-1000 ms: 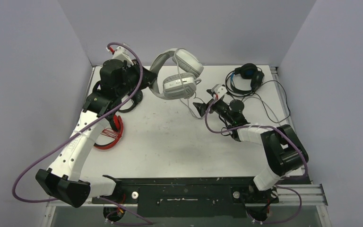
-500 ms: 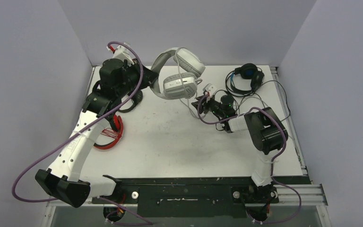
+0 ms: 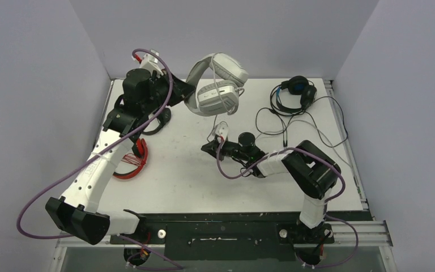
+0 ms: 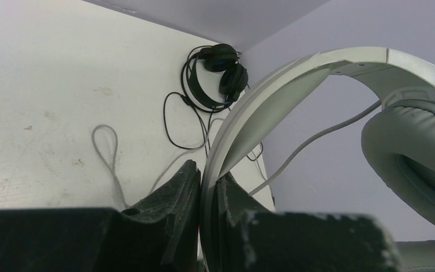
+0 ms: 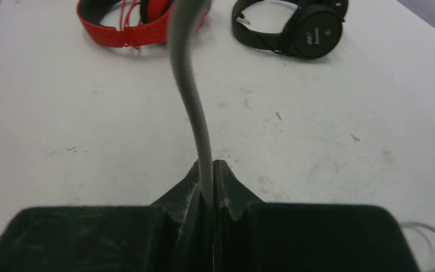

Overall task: Wrap the headphones
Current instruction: Wrap the headphones cable around the headphones.

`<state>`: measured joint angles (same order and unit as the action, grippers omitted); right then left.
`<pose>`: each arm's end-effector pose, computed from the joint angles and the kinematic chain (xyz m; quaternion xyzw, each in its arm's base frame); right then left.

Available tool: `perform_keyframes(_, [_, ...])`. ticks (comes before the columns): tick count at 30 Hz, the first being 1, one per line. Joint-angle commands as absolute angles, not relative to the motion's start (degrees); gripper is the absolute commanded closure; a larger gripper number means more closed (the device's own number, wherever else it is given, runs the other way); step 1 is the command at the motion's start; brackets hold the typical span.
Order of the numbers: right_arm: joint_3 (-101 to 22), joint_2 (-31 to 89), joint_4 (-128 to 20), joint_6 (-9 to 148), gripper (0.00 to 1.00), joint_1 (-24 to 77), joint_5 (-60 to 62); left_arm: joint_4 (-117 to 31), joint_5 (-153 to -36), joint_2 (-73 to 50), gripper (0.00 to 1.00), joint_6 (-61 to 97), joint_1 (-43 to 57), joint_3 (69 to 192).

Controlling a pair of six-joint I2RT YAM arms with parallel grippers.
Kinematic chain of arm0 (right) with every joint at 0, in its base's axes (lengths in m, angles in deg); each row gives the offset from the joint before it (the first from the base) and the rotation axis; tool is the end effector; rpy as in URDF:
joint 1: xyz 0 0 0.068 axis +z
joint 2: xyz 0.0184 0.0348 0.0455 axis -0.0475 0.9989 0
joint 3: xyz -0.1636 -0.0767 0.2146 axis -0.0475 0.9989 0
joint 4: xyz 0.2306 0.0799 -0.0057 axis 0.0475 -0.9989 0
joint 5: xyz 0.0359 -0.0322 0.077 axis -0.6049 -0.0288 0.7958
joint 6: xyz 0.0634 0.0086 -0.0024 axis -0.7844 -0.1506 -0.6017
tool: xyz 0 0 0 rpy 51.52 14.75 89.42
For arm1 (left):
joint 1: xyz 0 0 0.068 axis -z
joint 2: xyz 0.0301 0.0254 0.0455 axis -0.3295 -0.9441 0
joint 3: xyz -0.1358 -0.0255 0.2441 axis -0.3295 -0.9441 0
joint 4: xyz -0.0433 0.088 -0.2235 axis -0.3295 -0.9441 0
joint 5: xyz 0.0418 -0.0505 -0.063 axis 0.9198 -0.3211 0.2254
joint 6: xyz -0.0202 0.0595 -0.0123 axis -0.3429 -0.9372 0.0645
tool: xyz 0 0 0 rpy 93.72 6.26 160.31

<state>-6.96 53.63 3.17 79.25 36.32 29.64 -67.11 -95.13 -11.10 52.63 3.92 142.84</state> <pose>0.2640 0.2518 0.1887 -0.4468 0.5866 0.4163 0.5319 0.2571 -0.1184 0.4465 -0.1049 0.7711 -0.4040 0.4808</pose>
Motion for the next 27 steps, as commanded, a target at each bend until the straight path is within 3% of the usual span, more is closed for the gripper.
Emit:
perform_keyframes(1, [-4.3,47.4,3.6,79.5,1.00,41.4,28.2,-56.5,-95.4,-10.0,1.00,58.6,3.9,142.7])
perform_keyframes(8, [0.8,36.3,-2.9,78.4,1.00,50.8,23.6,-54.9,-82.0,-10.5,1.00,53.3,3.9,140.3])
perform_keyframes(13, [-2.9,29.9,-13.4,75.0,1.00,54.3,27.7,-50.3,-68.4,-11.3,1.00,43.2,4.3,136.2])
perform_keyframes(21, [-17.0,25.5,-40.6,75.9,1.00,54.2,33.8,-37.0,-43.9,-11.8,1.00,10.8,9.2,127.8])
perform_keyframes(27, [-27.3,22.6,-60.2,80.2,1.00,49.5,29.3,-39.6,-46.7,-13.6,1.00,-7.8,10.4,126.4])
